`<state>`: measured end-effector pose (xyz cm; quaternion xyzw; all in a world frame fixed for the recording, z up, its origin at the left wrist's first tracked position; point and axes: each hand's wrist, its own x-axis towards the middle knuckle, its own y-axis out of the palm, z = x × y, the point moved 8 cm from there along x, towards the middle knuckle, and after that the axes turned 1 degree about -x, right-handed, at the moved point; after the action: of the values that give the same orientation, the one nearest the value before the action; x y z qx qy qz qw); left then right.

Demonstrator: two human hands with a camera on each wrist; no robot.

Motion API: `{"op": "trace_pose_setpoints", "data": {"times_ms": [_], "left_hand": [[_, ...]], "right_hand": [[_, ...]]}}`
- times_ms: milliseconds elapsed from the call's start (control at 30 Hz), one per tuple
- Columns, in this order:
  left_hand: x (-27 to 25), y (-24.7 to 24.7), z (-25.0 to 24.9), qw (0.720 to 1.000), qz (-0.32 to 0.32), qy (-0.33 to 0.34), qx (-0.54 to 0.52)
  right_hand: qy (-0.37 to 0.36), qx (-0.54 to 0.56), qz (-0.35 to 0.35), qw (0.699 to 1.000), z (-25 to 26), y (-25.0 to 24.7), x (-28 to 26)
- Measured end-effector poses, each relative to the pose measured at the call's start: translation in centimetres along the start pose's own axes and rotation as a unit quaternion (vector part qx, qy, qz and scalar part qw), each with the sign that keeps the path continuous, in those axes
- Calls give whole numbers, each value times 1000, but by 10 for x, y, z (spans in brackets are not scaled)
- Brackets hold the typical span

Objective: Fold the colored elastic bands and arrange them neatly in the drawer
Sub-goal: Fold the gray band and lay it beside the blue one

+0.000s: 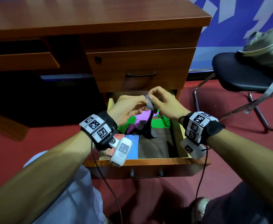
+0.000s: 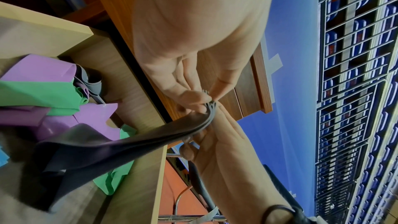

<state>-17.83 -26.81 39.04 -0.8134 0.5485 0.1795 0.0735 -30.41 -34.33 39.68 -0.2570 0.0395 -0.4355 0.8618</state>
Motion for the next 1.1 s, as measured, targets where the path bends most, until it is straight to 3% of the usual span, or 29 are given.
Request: {"op": "trace_pose_setpoints", "data": {"times_ms": [133, 267, 333, 467, 567, 800, 933, 1100], "left_hand": [[1, -8, -13, 998, -48, 27, 3], [3, -33, -48, 984, -120, 132, -4], [1, -49, -65, 969, -146, 193, -40], [-1, -66, -84, 951, -149, 270, -39], [3, -80, -83, 946, -180, 268, -39], [12, -115, -73, 920, -283, 271, -25], [21, -128, -67, 923, -295, 248, -13], [29, -131, -61, 927, -285, 243, -1]], "right_hand": [[34, 72, 25, 997, 4, 7, 4], [106, 79, -11, 991, -6, 7, 15], [140, 20, 4, 990, -18, 11, 18], [156, -158, 145, 964, -36, 40, 16], [122, -237, 161, 950, -49, 61, 20], [128, -351, 155, 914, -101, 102, 66], [94, -411, 112, 900, -99, 113, 99], [59, -484, 133, 863, -108, 129, 113]]}}
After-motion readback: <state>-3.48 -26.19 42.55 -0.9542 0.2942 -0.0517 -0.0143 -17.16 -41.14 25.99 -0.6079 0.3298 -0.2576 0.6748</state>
